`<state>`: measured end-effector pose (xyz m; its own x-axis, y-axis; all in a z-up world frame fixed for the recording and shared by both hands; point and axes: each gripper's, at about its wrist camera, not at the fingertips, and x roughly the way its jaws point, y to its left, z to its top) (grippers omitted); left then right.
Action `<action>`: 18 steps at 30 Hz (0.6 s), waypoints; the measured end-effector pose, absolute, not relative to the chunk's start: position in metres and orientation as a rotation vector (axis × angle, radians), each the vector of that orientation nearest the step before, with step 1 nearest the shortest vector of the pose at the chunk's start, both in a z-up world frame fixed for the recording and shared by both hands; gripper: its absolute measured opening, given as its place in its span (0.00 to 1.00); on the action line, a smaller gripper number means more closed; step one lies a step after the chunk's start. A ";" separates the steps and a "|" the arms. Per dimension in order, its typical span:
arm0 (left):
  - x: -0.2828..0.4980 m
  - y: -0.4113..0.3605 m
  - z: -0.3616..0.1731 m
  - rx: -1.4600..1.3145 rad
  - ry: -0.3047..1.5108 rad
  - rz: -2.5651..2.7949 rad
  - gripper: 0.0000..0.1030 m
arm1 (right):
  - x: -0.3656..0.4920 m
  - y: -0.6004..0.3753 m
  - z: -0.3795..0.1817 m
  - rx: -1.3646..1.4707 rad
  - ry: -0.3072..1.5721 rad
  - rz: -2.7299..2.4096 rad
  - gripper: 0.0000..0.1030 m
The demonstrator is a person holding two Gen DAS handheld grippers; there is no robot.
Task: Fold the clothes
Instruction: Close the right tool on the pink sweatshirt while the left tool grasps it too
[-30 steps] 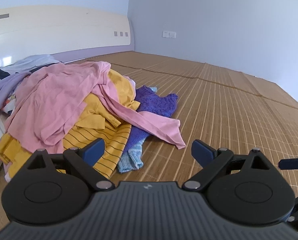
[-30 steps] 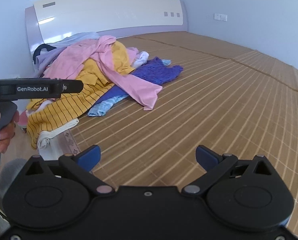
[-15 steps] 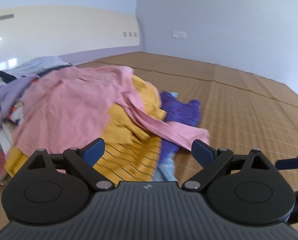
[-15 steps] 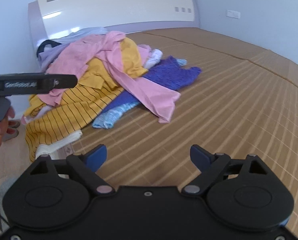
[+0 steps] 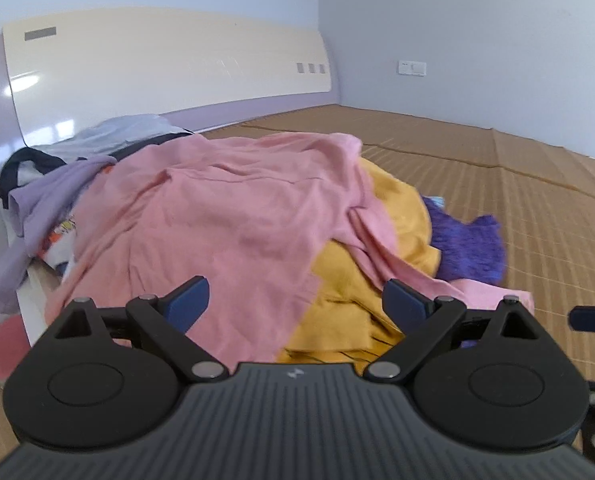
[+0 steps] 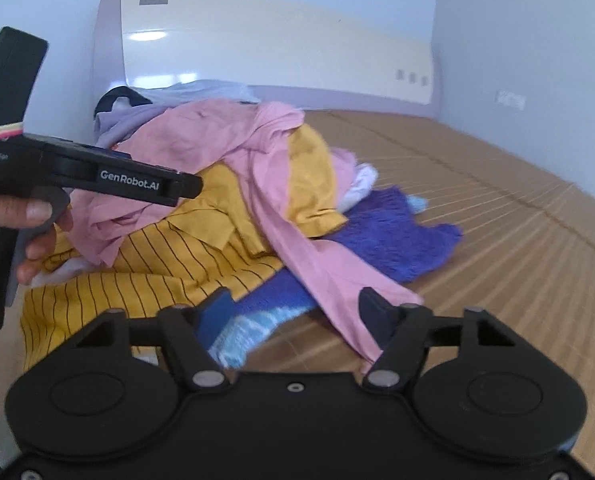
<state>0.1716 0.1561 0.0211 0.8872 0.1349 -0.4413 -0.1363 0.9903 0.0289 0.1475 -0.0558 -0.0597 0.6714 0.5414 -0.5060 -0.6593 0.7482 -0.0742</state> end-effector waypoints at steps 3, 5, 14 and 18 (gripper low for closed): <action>0.184 0.159 0.017 0.022 0.447 0.142 0.93 | 0.170 -0.041 -0.066 -0.222 0.487 0.698 0.59; 0.192 0.159 0.014 0.045 0.428 0.137 0.93 | 0.183 -0.034 -0.068 -0.193 0.478 0.702 0.59; 0.201 0.154 0.000 0.148 0.330 0.193 0.91 | 0.212 -0.006 -0.083 -0.166 0.479 0.770 0.40; 0.199 0.162 0.002 0.135 0.310 0.206 0.78 | 0.218 0.000 -0.089 -0.161 0.463 0.759 0.39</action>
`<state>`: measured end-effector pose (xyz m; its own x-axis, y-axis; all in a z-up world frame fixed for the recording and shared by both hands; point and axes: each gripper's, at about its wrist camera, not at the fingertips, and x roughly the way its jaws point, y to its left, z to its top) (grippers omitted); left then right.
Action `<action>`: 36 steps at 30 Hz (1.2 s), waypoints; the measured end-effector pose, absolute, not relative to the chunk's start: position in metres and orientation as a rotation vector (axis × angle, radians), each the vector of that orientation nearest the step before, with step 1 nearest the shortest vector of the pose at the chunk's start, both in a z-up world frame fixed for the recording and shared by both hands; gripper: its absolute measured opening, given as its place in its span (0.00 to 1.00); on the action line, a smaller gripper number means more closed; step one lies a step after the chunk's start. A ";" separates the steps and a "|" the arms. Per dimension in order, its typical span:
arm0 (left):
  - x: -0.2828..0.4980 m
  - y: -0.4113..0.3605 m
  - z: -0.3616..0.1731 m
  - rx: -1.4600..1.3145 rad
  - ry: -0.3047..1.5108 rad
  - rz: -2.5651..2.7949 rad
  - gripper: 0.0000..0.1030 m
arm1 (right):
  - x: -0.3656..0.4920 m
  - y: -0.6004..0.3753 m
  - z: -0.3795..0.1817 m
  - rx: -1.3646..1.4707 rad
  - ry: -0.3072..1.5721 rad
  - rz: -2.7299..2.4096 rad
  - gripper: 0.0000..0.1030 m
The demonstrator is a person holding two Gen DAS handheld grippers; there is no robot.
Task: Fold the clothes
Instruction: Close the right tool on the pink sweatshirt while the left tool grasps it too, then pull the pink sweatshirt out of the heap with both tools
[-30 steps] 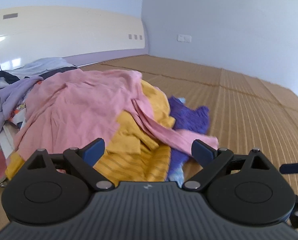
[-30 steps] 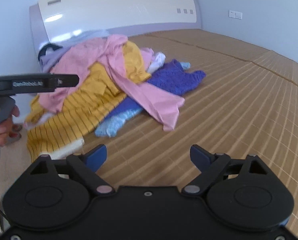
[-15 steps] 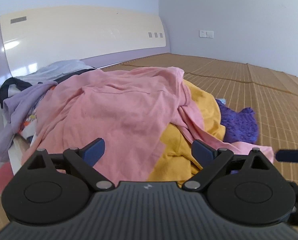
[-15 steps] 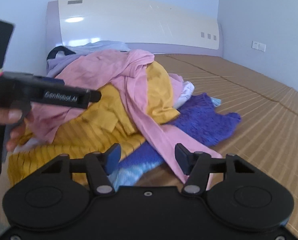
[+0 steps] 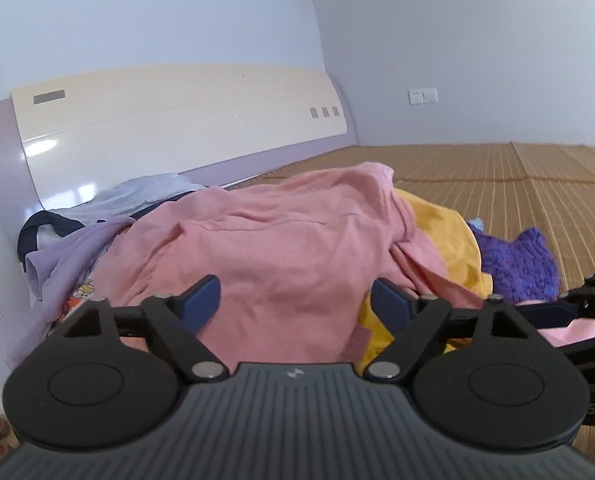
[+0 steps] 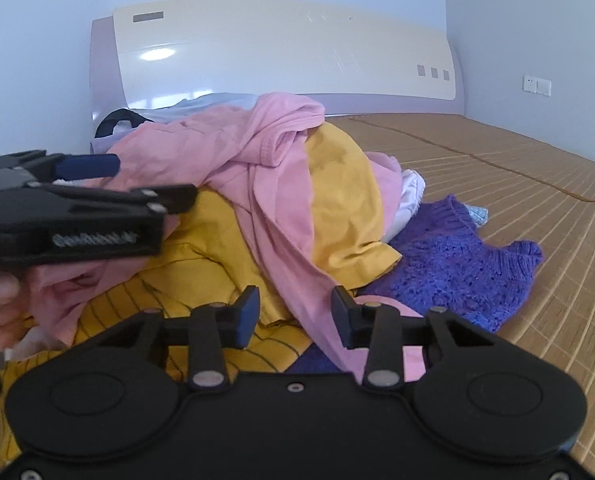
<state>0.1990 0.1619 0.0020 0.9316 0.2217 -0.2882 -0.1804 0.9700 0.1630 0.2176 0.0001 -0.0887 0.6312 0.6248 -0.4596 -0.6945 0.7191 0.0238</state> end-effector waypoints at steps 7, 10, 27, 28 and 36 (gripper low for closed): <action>0.197 0.153 0.000 0.177 0.291 0.159 0.69 | 0.215 -0.005 -0.084 -0.131 0.377 0.726 0.43; 0.198 0.145 -0.001 0.209 0.278 0.136 0.69 | 0.221 -0.001 -0.087 -0.138 0.390 0.723 0.48; 0.191 0.138 -0.003 0.354 0.275 0.268 0.09 | 0.231 -0.013 -0.093 -0.082 0.481 0.737 0.04; 0.187 0.135 0.001 0.375 0.265 0.277 0.09 | 0.228 -0.019 -0.089 -0.079 0.476 0.721 0.03; 0.127 0.103 0.039 0.406 0.177 0.251 0.08 | 0.198 -0.092 -0.049 -0.132 0.442 0.595 0.03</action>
<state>0.1274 0.1033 0.0388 0.9539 0.2753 -0.1196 -0.2049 0.8885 0.4105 0.1976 -0.0922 -0.0487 0.7383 0.5123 -0.4386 -0.5681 0.8230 0.0050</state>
